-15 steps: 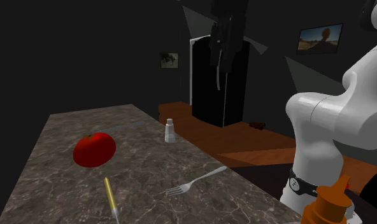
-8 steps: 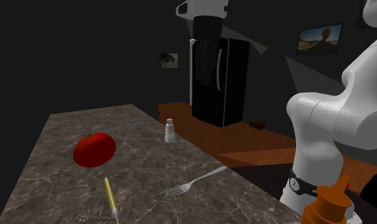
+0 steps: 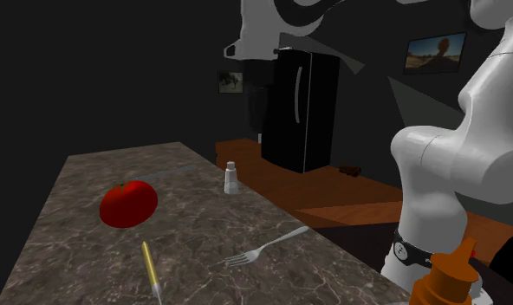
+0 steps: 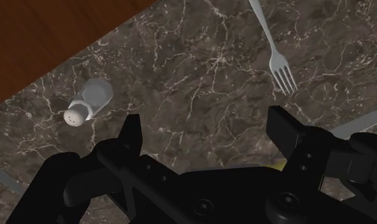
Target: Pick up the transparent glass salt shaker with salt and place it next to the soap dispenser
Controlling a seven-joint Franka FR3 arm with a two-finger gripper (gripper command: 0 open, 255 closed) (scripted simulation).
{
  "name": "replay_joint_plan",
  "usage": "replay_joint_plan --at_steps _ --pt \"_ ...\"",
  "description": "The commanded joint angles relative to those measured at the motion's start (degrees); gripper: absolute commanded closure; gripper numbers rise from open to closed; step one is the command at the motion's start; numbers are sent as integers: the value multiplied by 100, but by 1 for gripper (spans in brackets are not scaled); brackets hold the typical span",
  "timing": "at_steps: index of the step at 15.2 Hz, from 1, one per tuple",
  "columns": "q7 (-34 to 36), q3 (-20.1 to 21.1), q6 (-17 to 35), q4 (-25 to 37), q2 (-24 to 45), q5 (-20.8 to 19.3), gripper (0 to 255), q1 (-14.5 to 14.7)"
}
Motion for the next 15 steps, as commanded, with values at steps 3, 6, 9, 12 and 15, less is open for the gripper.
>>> replay_joint_plan --at_steps 3,6,9,12,15 --pt "-568 -536 407 255 699 120 0 -16" --pt "-1032 -922 679 510 1295 335 0 -2" --pt "-1554 -1279 902 830 1959 676 0 7" --pt "-2134 -1583 1053 1220 2691 1151 0 -20" --pt "-2743 -1767 1108 1684 3481 1727 0 -156"
